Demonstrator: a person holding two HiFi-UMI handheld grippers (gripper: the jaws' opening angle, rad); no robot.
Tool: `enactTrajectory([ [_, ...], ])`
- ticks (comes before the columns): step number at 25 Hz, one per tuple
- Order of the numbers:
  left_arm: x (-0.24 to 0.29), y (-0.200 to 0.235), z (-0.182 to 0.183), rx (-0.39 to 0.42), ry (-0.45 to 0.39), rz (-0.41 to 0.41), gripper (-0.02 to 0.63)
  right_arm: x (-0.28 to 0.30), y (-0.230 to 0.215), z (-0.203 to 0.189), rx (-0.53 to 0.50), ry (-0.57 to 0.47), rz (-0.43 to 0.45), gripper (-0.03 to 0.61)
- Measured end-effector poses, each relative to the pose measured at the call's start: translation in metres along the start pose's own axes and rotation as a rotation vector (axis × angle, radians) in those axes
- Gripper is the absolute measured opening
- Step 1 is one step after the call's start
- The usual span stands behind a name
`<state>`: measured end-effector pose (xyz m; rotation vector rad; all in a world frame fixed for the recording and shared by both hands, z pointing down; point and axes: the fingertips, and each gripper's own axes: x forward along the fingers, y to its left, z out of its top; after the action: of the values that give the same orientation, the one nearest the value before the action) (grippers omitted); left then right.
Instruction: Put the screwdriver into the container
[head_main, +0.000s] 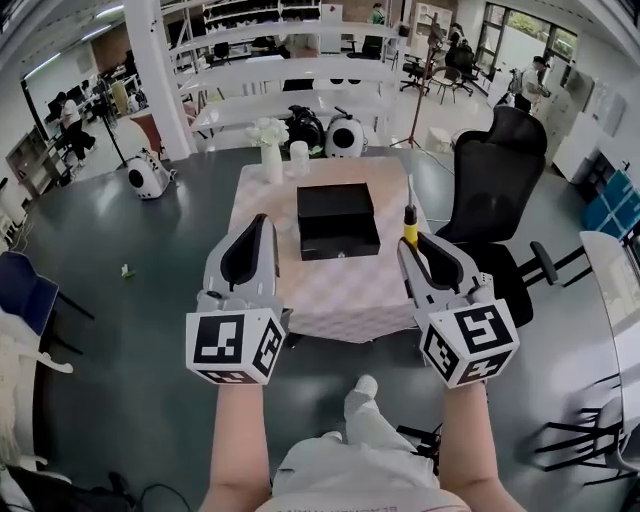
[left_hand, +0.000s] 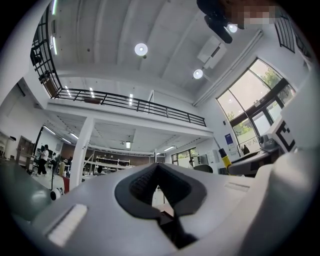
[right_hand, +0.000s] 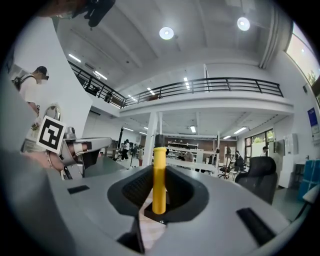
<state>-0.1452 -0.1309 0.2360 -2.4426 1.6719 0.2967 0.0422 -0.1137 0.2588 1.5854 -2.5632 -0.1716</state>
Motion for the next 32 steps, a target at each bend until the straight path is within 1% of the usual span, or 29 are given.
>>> enactTrajectory([
  [5, 0.032, 0.016, -0.017, -0.003, 0.014, 0.025, 0.008, 0.038, -0.021, -0.008, 0.006, 0.005, 0.030, 0.072],
  [10, 0.080, 0.027, -0.030, 0.014, 0.023, 0.049, 0.008, 0.087, -0.050, -0.016, 0.016, 0.013, 0.071, 0.072],
  [17, 0.153, 0.041, -0.044, 0.033, 0.021, 0.102, 0.008, 0.158, -0.100, -0.019, 0.010, 0.015, 0.139, 0.072],
  [22, 0.195, 0.050, -0.049, 0.052, 0.009, 0.153, 0.008, 0.198, -0.132, -0.025, 0.014, 0.016, 0.184, 0.072],
  [27, 0.218, 0.051, -0.065, 0.063, 0.036, 0.186, 0.008, 0.226, -0.149, -0.045, 0.024, 0.069, 0.244, 0.072],
  [32, 0.227, 0.056, -0.083, 0.061, 0.079, 0.203, 0.008, 0.246, -0.137, -0.081, 0.020, 0.170, 0.330, 0.072],
])
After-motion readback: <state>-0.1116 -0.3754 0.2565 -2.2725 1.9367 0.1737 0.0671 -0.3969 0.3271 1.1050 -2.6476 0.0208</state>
